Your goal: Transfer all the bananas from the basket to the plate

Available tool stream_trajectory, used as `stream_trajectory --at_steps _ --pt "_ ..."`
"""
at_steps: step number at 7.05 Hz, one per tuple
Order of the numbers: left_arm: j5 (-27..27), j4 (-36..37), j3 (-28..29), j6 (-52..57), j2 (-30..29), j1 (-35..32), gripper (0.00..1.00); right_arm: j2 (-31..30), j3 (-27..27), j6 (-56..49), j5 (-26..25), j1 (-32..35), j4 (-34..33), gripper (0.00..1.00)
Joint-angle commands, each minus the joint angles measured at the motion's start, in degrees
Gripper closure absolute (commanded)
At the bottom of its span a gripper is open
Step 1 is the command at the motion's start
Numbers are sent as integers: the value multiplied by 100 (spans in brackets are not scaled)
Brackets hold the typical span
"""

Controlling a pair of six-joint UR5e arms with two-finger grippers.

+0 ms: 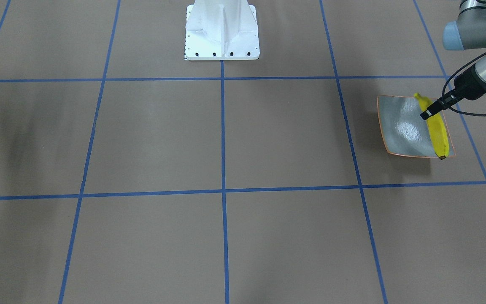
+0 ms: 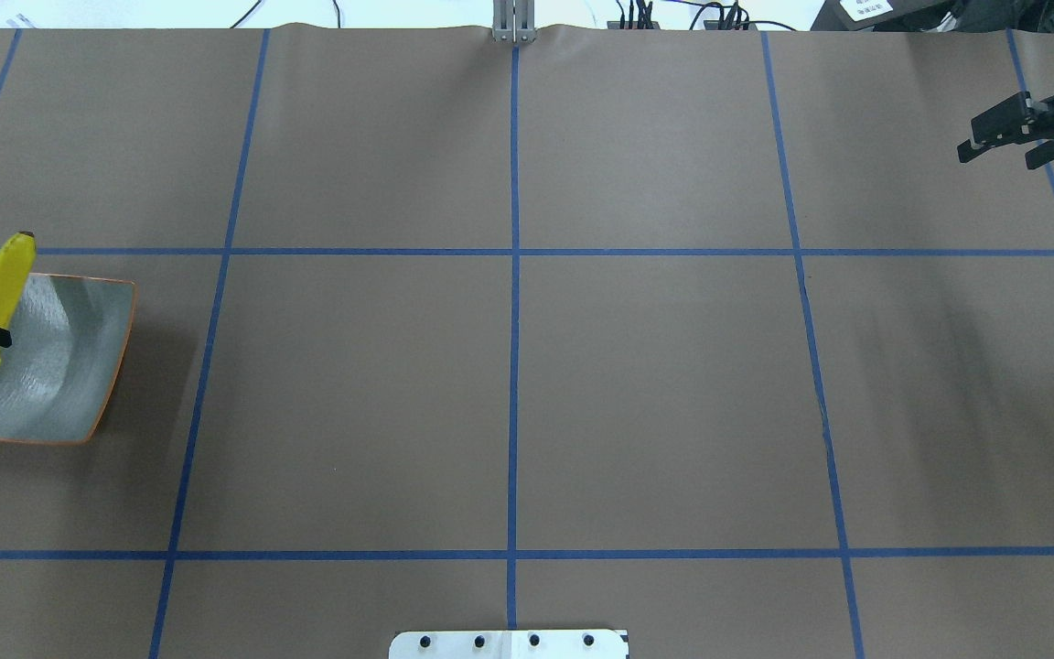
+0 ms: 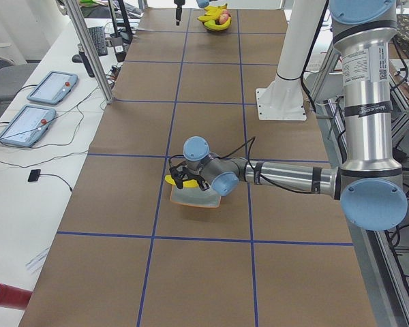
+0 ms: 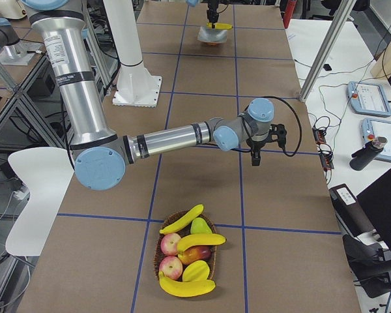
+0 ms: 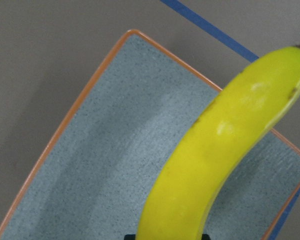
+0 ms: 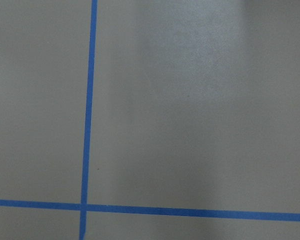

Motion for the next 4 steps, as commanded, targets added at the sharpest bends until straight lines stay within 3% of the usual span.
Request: stream_trajectory --at_steps 1,4 --pt "97 -129 -41 14 122 11 0 -9 -66 -100 2 54 0 0" --pt "106 -156 -260 41 97 -102 0 -88 -363 -870 2 439 -9 0"
